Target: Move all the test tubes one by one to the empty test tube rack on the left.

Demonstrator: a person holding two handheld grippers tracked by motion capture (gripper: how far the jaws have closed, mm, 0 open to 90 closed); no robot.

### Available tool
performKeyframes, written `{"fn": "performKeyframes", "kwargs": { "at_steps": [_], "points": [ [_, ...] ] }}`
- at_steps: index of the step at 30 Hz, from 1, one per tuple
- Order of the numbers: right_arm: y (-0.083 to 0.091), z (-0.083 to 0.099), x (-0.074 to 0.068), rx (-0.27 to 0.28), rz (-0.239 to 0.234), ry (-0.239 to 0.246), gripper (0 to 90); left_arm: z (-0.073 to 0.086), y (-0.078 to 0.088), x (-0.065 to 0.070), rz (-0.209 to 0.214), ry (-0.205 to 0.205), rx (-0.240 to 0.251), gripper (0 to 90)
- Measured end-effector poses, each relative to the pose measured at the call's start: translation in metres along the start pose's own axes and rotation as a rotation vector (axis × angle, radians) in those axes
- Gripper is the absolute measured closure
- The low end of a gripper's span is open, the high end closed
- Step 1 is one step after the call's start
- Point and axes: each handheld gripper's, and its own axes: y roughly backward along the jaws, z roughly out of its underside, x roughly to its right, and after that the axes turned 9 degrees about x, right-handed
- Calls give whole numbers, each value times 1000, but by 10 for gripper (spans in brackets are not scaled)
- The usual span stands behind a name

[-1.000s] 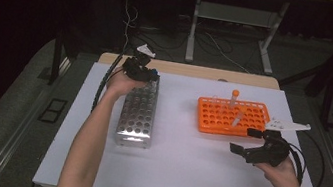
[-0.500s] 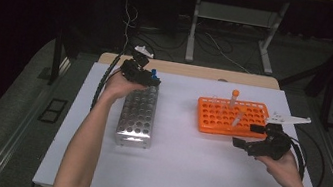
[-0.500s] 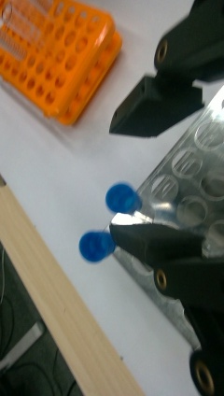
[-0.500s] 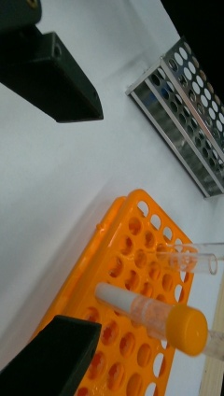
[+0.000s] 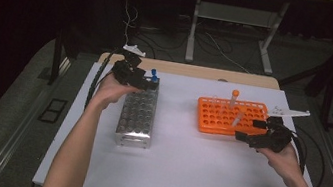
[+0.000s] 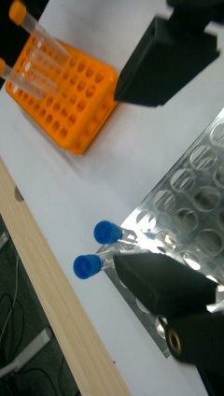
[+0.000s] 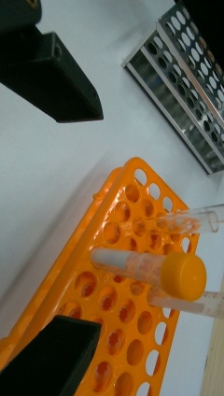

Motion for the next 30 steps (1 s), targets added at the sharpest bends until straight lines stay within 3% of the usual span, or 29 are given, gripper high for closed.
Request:
{"fn": "performKeyframes", "kwargs": {
  "at_steps": [7, 9, 14, 25, 30],
  "points": [
    [-7, -4, 7, -10, 2, 9, 55, 8, 23, 10, 0, 40, 57, 4],
    [-9, -5, 9, -22, 0, 23, 150, 12, 27, 13, 2, 43, 61, 0],
    [-16, -8, 14, -39, 11, 40, 178, 21, 38, 19, 3, 29, 66, 0],
    [-32, -4, 27, -49, 22, 45, 416, 41, 59, 37, 20, 17, 126, 0],
    [-38, -3, 27, -47, 26, 68, 537, 47, 62, 47, 37, -12, 121, 0]
  ]
}}
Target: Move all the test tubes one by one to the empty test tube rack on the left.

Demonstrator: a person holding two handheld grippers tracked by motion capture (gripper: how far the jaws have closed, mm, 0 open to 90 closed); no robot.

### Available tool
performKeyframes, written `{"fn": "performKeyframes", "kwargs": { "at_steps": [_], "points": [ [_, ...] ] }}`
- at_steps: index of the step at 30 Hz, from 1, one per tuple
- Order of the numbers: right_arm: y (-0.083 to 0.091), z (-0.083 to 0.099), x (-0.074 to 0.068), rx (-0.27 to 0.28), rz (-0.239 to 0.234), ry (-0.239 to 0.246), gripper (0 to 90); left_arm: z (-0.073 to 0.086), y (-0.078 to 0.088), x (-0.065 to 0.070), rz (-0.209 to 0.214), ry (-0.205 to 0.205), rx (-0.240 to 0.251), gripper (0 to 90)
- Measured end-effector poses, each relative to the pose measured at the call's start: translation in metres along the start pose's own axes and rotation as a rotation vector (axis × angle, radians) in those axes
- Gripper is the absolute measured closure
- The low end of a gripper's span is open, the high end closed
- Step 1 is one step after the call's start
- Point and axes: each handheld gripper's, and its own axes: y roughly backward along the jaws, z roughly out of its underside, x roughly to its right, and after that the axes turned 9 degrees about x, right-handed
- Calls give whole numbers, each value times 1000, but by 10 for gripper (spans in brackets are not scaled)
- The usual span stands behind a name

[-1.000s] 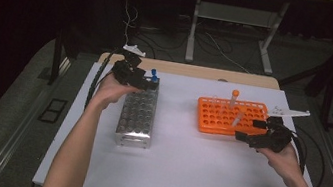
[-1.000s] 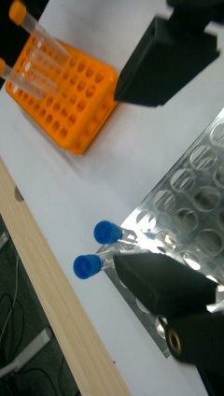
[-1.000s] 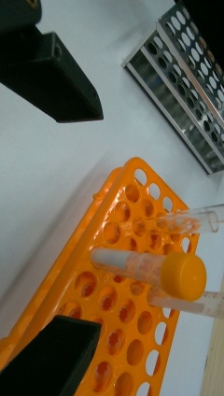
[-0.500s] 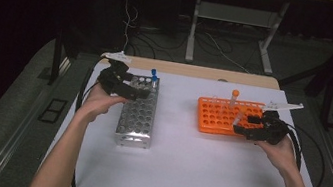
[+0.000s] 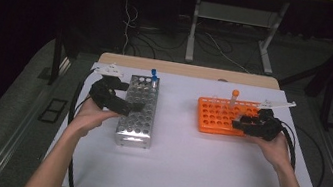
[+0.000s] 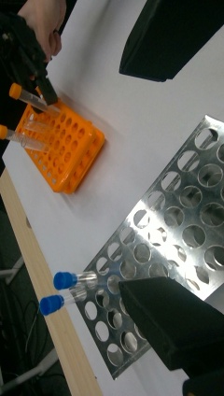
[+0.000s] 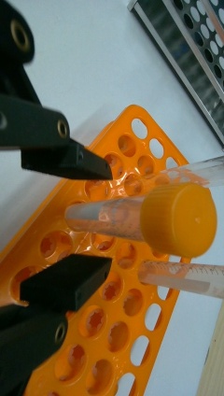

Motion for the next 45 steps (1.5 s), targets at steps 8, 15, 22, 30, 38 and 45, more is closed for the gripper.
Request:
{"fn": "performKeyframes", "kwargs": {
  "at_steps": [8, 15, 22, 30, 38, 45],
  "points": [
    [-6, -1, -4, -14, 27, 35, 732, 0, 3, 13, 28, -34, -7, 0],
    [0, -10, -8, -24, 44, 64, 737, -3, 3, 16, 42, -43, -21, 0],
    [13, -27, -18, -20, 52, 86, 737, -3, 4, 20, 46, -48, -31, 0],
    [23, -43, -39, -33, -7, 119, 737, -7, 5, 29, 67, -75, -42, 0],
    [23, -58, -68, -59, -108, 150, 737, -15, -2, 44, 112, -118, -64, 0],
    [18, -66, -94, -85, -176, 195, 737, -20, -10, 56, 146, -145, -85, 0]
  ]
}}
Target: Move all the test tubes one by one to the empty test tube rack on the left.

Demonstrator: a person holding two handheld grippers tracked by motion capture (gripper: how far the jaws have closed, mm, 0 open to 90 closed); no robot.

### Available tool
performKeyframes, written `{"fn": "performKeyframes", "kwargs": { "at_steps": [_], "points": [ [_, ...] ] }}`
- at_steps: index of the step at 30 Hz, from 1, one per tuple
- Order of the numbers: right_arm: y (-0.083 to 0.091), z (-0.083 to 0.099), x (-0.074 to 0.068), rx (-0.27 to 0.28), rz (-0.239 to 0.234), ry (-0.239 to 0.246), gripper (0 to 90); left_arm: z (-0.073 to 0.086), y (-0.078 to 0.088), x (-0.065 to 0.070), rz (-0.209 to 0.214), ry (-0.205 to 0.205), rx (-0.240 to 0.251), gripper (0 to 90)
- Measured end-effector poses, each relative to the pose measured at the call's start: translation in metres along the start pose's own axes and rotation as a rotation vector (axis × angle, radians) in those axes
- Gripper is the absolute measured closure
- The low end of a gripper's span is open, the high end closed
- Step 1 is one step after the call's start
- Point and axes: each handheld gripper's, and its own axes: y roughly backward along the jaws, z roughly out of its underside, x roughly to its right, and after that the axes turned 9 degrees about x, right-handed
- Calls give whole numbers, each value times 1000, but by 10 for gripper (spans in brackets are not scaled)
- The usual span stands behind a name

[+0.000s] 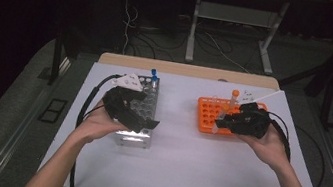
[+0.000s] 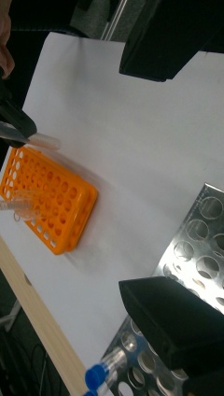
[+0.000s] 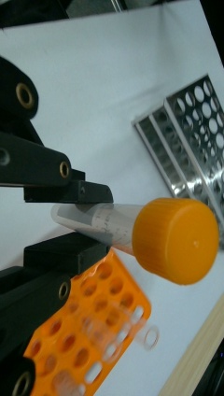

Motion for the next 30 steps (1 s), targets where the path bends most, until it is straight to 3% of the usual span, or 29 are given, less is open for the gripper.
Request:
{"fn": "performKeyframes", "kwargs": {
  "at_steps": [16, 24, 30],
  "points": [
    [-32, -20, -44, -40, -123, 102, 737, -11, -22, 14, 70, -41, -33, 25],
    [-47, -23, -65, -57, -177, 137, 737, -14, -30, 18, 110, -47, -50, 142],
    [-59, -24, -80, -68, -216, 165, 737, -15, -36, 21, 183, -50, -63, 305]
  ]
}}
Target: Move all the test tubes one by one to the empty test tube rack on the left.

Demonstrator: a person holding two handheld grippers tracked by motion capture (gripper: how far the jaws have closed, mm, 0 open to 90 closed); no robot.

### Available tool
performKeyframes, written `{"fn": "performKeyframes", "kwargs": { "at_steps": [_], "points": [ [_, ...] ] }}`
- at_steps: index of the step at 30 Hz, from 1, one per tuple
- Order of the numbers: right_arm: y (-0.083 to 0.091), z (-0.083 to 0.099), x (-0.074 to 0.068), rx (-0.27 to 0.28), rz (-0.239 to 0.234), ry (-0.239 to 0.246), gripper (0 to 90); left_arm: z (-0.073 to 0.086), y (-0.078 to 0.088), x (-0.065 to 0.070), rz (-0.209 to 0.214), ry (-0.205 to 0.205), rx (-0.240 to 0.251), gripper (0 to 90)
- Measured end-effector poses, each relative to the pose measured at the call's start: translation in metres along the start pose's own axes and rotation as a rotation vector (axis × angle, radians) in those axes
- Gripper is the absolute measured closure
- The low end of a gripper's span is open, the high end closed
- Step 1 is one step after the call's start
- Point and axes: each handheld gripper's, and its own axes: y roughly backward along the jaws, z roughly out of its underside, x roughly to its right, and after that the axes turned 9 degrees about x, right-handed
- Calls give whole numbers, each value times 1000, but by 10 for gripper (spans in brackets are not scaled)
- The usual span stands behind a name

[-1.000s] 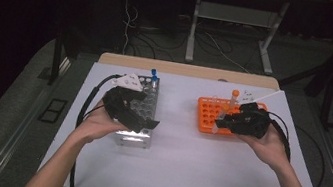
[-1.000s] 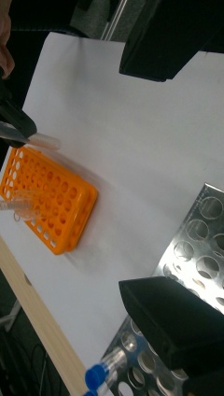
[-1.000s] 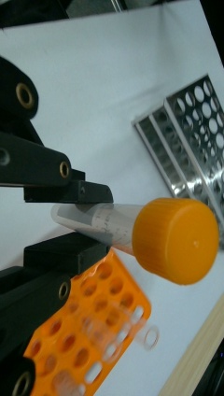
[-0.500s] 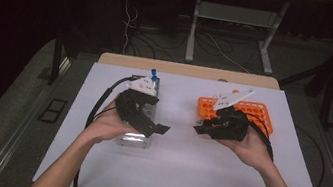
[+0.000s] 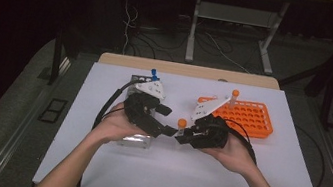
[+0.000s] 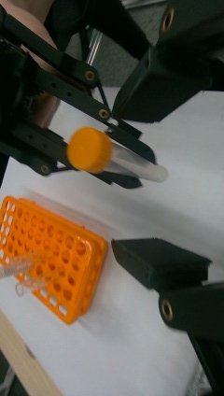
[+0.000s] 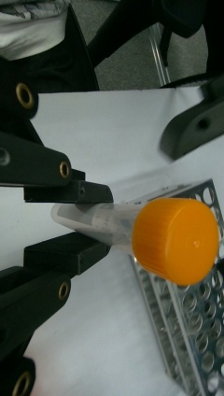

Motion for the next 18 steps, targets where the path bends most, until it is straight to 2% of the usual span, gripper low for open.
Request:
{"fn": "performKeyframes", "kwargs": {
  "at_steps": [5, 10, 14, 18],
  "points": [
    [-10, -3, -5, -6, -24, 9, 737, 1, -3, 3, 31, -25, -15, 424],
    [-15, -4, -7, -4, -36, 6, 736, 2, -4, 4, 46, -31, -19, 596],
    [-17, -5, -8, 4, -44, 2, 736, 3, -6, 6, 56, -51, -27, 676],
    [-19, -5, -8, 1, -48, -3, 734, 3, -7, 6, 61, -59, -34, 683]
  ]
}}
